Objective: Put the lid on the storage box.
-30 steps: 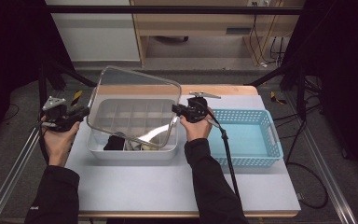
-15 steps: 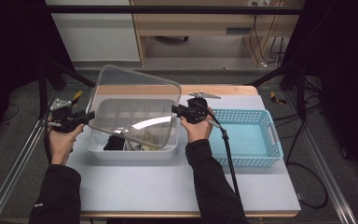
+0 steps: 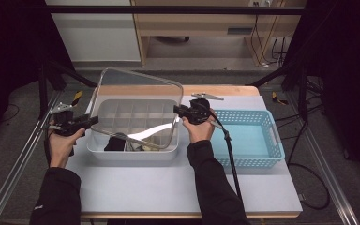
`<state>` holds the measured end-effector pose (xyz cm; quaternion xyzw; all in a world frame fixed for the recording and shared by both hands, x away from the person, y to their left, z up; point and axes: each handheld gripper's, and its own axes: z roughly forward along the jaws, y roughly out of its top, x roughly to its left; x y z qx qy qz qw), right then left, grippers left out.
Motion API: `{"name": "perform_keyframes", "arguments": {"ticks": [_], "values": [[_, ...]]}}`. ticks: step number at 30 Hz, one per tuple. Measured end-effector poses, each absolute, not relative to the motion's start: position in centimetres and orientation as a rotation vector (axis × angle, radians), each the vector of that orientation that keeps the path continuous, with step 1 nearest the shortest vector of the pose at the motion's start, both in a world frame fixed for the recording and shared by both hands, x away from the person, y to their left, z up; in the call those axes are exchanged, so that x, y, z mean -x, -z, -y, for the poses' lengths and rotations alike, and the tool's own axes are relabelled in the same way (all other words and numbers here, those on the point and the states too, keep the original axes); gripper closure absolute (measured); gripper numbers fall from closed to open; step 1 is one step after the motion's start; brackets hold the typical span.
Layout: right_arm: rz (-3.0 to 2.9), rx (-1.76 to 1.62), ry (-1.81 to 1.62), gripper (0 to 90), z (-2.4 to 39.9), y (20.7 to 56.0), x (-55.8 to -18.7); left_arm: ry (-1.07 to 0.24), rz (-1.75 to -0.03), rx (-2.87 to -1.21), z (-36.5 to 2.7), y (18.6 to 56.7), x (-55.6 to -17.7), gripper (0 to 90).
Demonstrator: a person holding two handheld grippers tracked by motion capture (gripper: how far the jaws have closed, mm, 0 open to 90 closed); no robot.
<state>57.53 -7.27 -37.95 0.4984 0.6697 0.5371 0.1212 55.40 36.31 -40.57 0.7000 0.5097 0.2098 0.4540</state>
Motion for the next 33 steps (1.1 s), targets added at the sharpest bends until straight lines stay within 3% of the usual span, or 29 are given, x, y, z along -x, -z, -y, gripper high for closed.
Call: {"name": "perform_keyframes", "arguments": {"ticks": [9, 33], "values": [[-1.908, -1.407, -1.691, 76.5, 7.5, 36.5, -56.8, -0.514, -1.243, -1.696, -36.9, 40.7, -53.3, 57.5], [-1.907, -1.344, -1.790, 79.1, 7.5, 34.0, -54.7, -0.522, -1.221, -1.679, -36.4, 40.5, -49.2, 61.8]]}}
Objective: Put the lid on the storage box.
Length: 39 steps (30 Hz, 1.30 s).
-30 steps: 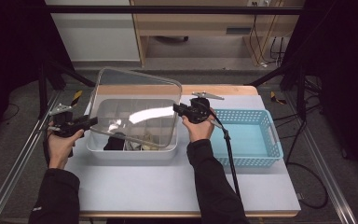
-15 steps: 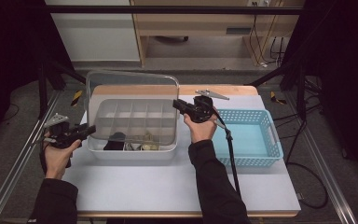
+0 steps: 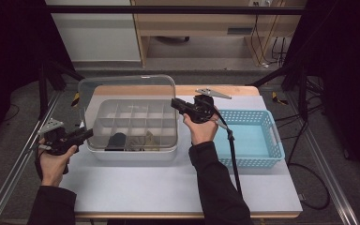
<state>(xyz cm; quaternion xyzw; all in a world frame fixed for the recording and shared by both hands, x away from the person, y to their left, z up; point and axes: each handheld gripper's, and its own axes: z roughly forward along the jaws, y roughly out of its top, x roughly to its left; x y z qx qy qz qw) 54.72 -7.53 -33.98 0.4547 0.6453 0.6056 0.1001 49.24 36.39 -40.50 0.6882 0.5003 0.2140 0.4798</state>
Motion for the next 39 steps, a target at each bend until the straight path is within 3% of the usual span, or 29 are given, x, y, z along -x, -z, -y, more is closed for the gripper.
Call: {"name": "perform_keyframes", "arguments": {"ticks": [39], "values": [[-1.899, -1.371, -1.850, 79.5, 8.1, 33.5, -53.8, -0.548, -1.203, -1.668, -36.3, 38.3, -47.7, 62.2]]}}
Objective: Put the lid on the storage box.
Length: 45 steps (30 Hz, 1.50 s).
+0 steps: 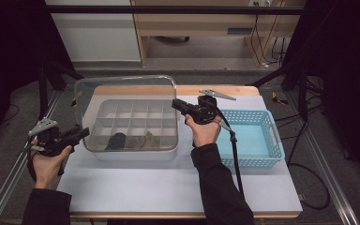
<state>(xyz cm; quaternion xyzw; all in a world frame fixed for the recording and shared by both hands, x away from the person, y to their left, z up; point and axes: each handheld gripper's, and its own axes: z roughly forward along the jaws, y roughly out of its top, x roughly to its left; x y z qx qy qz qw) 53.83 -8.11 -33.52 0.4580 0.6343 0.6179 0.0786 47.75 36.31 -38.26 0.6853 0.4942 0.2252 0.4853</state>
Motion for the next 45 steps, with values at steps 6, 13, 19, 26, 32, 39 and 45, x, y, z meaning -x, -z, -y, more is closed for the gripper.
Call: {"name": "perform_keyframes", "arguments": {"ticks": [6, 13, 19, 26, 32, 39, 45], "values": [[-1.896, -1.403, -1.839, 78.8, 8.4, 34.8, -54.3, -0.546, -1.193, -1.672, -36.1, 38.4, -48.2, 61.6], [-1.894, -1.422, -1.808, 79.1, 8.6, 35.9, -55.2, -0.532, -1.202, -1.672, -36.0, 38.8, -49.0, 59.2], [-1.893, -1.437, -1.746, 79.2, 8.4, 36.7, -56.0, -0.533, -1.216, -1.685, -35.9, 39.1, -49.6, 57.5], [-1.965, -1.384, -1.654, 90.0, 6.4, 37.9, -56.5, -0.572, -1.216, -1.662, -34.9, 40.2, -50.7, 70.0], [-2.033, -1.451, -1.526, 89.4, 6.7, 39.5, -57.0, -0.603, -1.294, -1.689, -34.9, 40.7, -51.2, 68.0], [-2.015, -1.432, -1.488, 73.0, 7.2, 39.4, -56.9, -0.585, -1.288, -1.690, -34.5, 40.6, -51.0, 64.2], [-2.008, -1.435, -1.410, 59.7, 8.0, 39.6, -56.3, -0.587, -1.301, -1.751, -33.2, 41.1, -50.9, 56.8]]}}
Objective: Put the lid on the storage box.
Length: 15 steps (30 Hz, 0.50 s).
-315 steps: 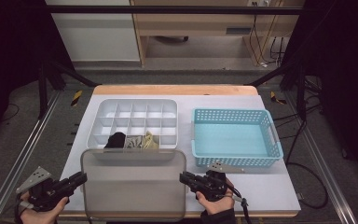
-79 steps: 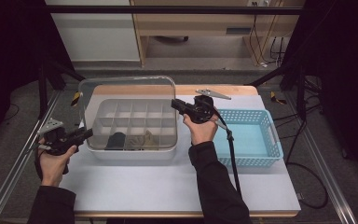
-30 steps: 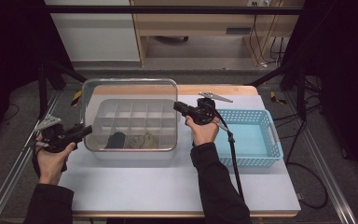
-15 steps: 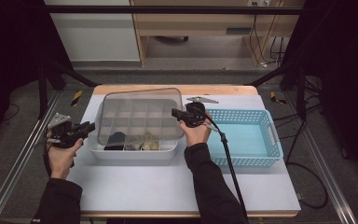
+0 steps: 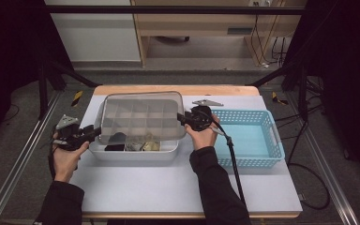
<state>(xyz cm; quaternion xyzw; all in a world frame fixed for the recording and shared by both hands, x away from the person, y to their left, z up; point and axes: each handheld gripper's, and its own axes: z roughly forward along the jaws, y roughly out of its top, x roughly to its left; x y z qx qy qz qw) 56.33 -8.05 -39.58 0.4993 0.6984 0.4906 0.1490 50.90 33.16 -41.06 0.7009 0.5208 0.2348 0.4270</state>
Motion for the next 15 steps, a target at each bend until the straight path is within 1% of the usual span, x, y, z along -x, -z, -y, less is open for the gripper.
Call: {"name": "perform_keyframes", "arguments": {"ticks": [4, 8, 15], "values": [[-2.040, -1.457, -1.382, 57.1, 8.9, 40.1, -56.0, -0.570, -1.315, -1.761, -33.0, 41.6, -50.9, 53.6], [-2.066, -1.488, -1.359, 55.8, 9.1, 40.8, -55.9, -0.563, -1.322, -1.770, -32.7, 41.8, -50.9, 52.3], [-2.117, -1.525, -1.400, 56.7, 9.2, 41.4, -56.3, -0.541, -1.333, -1.777, -32.5, 42.0, -51.3, 49.6]]}}
